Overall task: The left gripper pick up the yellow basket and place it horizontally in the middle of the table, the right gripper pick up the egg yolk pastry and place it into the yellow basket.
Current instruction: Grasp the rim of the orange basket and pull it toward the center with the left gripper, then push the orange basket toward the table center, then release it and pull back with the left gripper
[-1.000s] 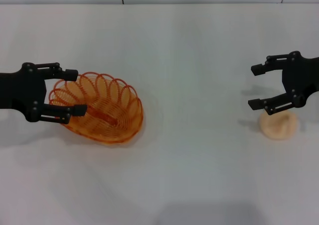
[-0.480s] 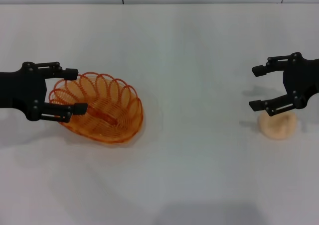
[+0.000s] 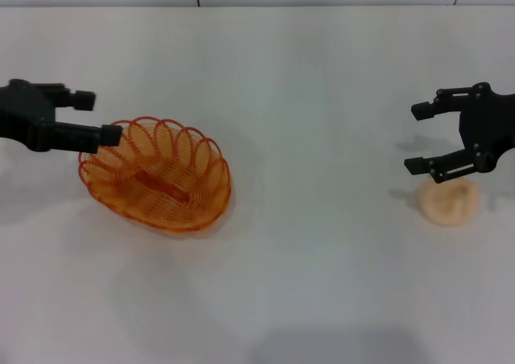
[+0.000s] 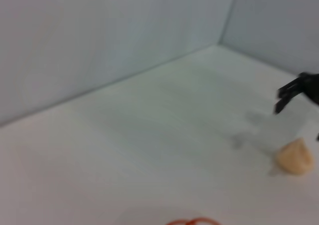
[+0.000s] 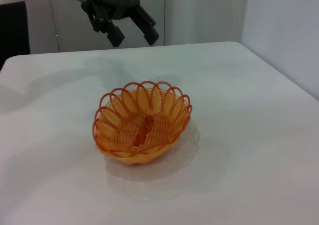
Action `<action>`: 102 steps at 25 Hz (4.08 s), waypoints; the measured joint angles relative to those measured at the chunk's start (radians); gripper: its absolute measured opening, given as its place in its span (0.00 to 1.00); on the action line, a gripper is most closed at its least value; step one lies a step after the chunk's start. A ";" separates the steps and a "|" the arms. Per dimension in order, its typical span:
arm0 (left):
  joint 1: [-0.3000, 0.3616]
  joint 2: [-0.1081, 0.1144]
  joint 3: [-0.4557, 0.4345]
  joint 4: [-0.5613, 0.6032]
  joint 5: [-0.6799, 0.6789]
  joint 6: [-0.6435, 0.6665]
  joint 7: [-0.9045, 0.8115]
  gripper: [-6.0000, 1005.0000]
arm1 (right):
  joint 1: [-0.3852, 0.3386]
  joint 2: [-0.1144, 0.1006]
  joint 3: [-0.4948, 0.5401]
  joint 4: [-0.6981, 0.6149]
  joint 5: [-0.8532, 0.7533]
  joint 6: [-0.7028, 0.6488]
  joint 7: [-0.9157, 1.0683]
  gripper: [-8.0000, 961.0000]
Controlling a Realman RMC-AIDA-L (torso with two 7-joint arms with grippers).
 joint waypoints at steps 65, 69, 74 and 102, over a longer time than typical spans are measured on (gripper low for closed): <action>-0.203 -0.060 0.106 -0.148 0.377 -0.221 -0.421 0.09 | -0.004 0.040 -0.003 -0.004 0.001 0.066 -0.058 0.89; -0.214 -0.075 0.117 -0.124 0.372 -0.192 -0.535 0.08 | -0.013 0.040 -0.002 -0.036 0.004 0.063 -0.054 0.89; -0.241 -0.078 0.193 -0.114 0.375 -0.168 -0.753 0.08 | -0.016 0.040 -0.002 -0.061 0.005 0.066 -0.056 0.89; -0.425 -0.127 0.393 -0.323 0.326 -0.366 -1.143 0.12 | -0.032 0.041 -0.002 -0.105 -0.002 0.100 -0.118 0.89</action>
